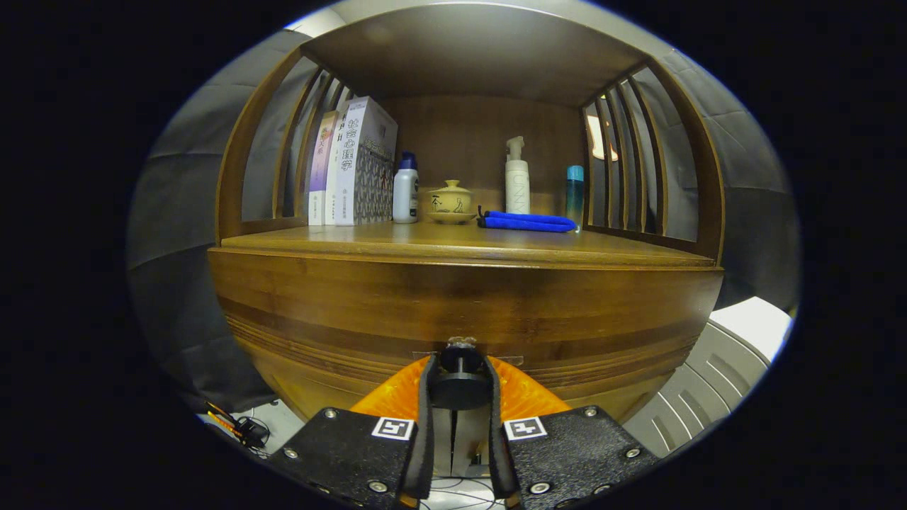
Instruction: Pull open the drawer, take out the items inside it, and place them on the countertop above the cabinet.
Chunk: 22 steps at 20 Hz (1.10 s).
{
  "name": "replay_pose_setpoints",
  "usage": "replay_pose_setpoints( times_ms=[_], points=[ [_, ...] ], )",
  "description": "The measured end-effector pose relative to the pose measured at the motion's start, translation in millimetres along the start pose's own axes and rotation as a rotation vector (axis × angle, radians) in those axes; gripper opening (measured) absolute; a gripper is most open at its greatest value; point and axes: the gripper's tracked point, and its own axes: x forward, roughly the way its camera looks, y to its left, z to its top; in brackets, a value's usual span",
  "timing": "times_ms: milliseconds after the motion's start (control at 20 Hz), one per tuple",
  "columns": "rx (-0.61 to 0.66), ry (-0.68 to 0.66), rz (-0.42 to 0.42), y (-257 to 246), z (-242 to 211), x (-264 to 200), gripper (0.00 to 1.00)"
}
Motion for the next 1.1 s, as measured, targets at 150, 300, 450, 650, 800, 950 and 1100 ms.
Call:
replay_pose_setpoints(
  times_ms=[150,300,450,650,800,950,1100],
  points=[
    [0.009,0.0,-0.005,-0.3,-3.0,-17.5,0.33],
    [0.008,0.001,-0.007,0.7,-7.5,-41.2,0.32],
    [0.004,-0.006,-0.01,0.2,-11.6,-68.4,0.32],
    [0.003,-0.01,-0.01,1.1,-21.5,-99.9,0.32],
    [0.013,-0.024,-0.001,5.4,-25.0,-118.6,0.32],
    [0.006,-0.007,-0.009,5.5,-30.2,-136.1,0.32],
    [0.04,-0.009,0.004,10.2,-34.8,-153.5,0.32]
  ],
)
